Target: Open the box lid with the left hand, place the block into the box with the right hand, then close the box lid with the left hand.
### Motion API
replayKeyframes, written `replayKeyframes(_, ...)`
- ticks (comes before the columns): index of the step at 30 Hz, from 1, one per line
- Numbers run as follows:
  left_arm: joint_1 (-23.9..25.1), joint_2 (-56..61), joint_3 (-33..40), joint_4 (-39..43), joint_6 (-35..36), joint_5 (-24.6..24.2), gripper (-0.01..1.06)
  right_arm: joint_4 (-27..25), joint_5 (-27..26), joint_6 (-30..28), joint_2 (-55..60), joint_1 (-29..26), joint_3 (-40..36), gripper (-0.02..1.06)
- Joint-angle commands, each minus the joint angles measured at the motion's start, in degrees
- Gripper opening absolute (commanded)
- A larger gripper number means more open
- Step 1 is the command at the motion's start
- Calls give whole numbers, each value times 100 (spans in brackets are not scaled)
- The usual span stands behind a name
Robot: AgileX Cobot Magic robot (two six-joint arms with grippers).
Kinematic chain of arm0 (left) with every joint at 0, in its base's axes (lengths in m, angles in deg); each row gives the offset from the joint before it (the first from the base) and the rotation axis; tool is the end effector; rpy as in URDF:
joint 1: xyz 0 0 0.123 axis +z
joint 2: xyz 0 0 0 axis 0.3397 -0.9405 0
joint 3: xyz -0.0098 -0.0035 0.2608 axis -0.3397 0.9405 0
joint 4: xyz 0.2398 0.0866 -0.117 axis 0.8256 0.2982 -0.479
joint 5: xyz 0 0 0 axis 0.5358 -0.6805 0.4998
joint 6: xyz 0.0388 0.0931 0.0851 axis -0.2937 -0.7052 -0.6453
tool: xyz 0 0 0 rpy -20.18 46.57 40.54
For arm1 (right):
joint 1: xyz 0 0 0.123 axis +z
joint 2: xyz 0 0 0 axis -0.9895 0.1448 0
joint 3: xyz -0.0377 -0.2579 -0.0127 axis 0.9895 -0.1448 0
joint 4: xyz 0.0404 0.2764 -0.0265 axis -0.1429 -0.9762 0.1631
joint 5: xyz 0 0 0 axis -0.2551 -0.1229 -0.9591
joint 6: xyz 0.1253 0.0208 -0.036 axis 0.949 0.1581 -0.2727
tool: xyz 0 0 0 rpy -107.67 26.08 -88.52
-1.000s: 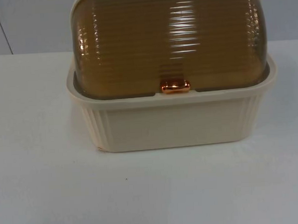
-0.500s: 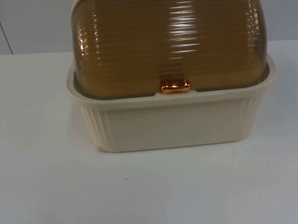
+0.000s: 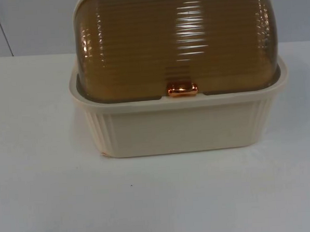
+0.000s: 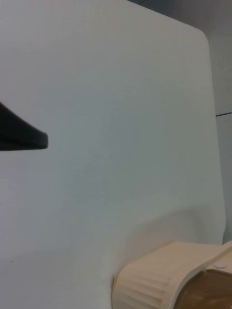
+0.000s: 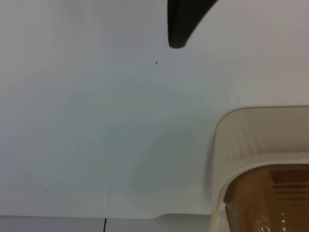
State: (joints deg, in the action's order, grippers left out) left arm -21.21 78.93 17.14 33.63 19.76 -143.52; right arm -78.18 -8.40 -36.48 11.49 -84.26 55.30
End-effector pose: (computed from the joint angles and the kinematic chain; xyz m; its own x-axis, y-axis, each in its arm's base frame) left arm 0.0814 -0.0040 0.2690 -0.4766 0.0549 -0.8774 0.0590 0.9978 0.0304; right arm 0.0789 0.0000 0.2755 -0.4637 -0.0474 -0.8847 -0.0104 0.9988 -0.0481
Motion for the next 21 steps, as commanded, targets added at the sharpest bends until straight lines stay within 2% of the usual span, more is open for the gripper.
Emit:
replayKeyframes(1,-38,27,17,27,47,17,104,13,-22,0,-20,1,-5,105)
replayKeyframes(14,-27,27,17,25,47,17,104,13,-22,0,-20,1,-5,105)
replayKeyframes(17,207,27,17,25,47,17,104,13,-22,0,-20,1,-5,105)
replayKeyframes(21,281,27,17,25,47,17,104,13,-22,0,-20,1,-5,105)
